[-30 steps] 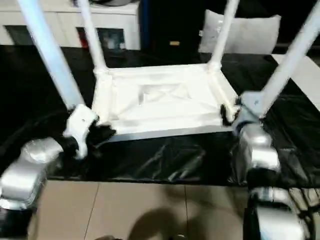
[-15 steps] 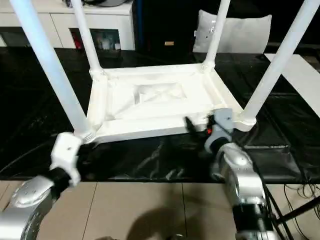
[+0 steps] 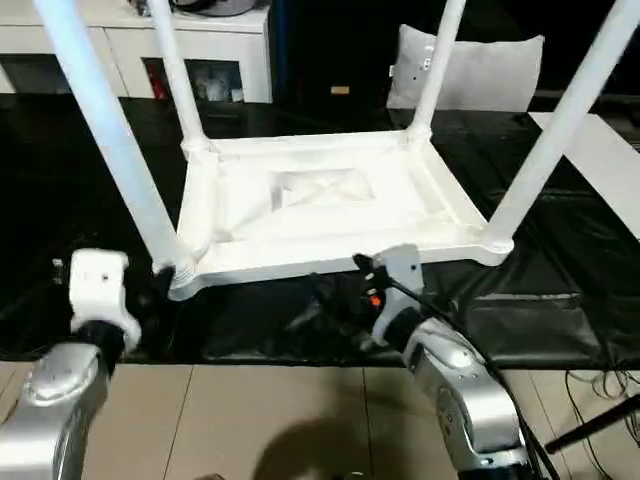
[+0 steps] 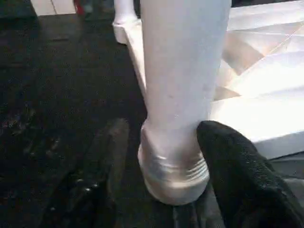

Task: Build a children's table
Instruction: Rotate table base

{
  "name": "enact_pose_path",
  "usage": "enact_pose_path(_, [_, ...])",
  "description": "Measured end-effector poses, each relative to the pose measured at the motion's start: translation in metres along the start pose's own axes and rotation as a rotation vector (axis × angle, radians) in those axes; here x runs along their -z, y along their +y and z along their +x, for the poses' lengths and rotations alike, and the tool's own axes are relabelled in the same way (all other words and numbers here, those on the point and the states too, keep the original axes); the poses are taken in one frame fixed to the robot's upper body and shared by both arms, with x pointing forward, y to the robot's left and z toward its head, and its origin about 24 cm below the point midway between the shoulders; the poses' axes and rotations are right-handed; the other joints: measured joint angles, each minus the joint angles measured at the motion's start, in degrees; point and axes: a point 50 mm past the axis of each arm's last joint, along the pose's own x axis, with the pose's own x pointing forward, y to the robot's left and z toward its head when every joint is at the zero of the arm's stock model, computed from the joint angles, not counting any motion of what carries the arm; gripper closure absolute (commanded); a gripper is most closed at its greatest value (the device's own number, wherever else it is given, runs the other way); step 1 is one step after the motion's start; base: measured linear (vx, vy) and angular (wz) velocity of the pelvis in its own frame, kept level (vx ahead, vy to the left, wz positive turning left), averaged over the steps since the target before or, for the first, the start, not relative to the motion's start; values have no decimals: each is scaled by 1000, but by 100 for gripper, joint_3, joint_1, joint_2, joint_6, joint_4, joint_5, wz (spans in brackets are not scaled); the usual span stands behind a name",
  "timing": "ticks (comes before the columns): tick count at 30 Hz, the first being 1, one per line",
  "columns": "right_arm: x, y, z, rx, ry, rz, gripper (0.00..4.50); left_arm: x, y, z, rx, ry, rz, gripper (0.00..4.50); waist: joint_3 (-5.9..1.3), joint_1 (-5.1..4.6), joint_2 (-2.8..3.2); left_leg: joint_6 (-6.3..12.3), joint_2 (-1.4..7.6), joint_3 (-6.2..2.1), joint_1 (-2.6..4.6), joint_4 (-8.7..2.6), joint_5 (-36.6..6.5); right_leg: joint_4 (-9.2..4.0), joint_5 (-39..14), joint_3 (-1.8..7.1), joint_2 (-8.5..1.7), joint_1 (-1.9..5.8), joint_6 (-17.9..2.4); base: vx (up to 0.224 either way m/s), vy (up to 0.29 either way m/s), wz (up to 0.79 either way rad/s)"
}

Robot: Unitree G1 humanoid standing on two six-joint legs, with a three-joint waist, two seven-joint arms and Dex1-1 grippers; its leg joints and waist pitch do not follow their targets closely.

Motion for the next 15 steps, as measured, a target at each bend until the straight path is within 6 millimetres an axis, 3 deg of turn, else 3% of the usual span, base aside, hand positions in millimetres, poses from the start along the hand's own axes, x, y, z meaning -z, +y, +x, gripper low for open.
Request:
enact_pose_path(6, [5,-2,-1,20,56,6,0,-9,-1,8,15,-34,-5,118,0,5,1,0,0,-2,-2,-2,0,4,1,0,0,-2,1,0,0,0])
enact_pose_path(8, [8,-2,-2,24,85,7,0,-8,1,15,31,-32,-12,84,0,9,0,0,0,-4,-3,-3,0,5,2,0,1,-5,2,0,0,0])
enact_pose_path(15, [5,-8,10,89,133,-54,0,-16,7,33,157,-54,-35,34,-5,19,-8,0,-1,-3,-5,-3,-1,10,4,4,0,-6,2,0,0,0])
